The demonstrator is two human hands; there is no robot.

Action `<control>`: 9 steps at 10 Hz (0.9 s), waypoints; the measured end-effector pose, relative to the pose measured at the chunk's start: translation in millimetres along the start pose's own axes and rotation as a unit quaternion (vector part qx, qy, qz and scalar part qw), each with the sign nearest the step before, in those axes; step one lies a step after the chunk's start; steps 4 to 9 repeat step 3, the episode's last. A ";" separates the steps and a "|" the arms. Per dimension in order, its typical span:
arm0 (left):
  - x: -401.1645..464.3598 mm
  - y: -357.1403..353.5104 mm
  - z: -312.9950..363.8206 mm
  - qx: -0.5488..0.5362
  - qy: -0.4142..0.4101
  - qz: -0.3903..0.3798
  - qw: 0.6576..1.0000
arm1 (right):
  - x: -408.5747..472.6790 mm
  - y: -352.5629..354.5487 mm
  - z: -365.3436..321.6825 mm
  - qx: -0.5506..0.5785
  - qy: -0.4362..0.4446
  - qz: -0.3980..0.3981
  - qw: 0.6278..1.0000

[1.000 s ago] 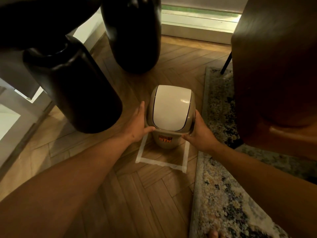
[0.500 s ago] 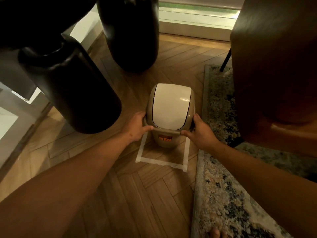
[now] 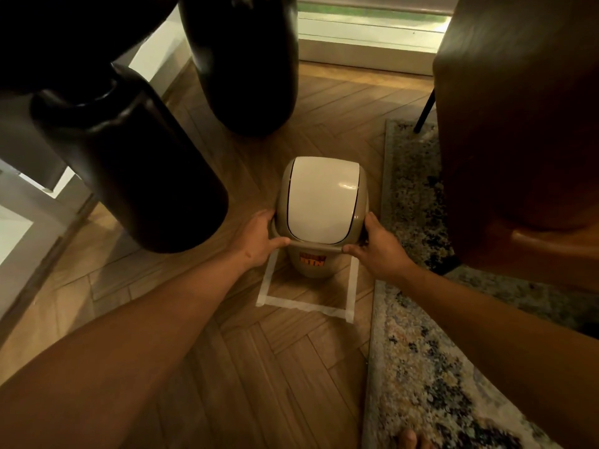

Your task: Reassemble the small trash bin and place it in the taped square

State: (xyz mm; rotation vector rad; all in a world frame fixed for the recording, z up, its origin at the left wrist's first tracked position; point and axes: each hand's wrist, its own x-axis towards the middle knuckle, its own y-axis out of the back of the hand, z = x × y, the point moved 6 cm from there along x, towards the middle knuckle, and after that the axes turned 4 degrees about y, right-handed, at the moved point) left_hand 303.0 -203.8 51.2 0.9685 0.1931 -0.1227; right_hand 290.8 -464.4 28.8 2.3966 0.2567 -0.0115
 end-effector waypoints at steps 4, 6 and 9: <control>-3.1 2.0 6.0 -0.036 -0.011 0.015 0.999 | -3.0 6.4 -6.0 0.013 -0.003 0.020 1.000; -3.1 2.0 6.0 -0.036 -0.011 0.015 0.999 | -3.0 6.4 -6.0 0.013 -0.003 0.020 1.000; -3.1 2.0 6.0 -0.036 -0.011 0.015 0.999 | -3.0 6.4 -6.0 0.013 -0.003 0.020 1.000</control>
